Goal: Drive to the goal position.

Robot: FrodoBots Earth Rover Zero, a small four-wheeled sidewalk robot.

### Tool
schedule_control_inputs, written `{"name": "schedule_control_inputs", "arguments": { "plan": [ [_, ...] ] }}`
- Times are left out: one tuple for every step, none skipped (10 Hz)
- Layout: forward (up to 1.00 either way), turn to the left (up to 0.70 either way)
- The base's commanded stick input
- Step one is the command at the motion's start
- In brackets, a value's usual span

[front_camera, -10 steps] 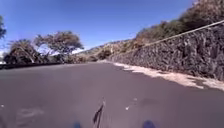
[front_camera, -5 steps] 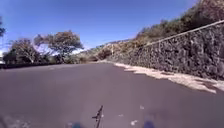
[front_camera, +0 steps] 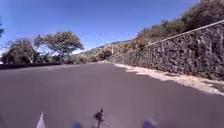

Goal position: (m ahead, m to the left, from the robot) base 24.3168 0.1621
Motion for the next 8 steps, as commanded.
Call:
{"name": "schedule_control_inputs", "arguments": {
  "plan": [
    [0.70, 0.00],
    [0.70, 0.00],
    [0.70, 0.00],
    [0.70, 0.00],
    [0.70, 0.00],
    [0.70, 0.00],
    [0.70, 0.00],
    [0.70, 0.00]
  ]
}}
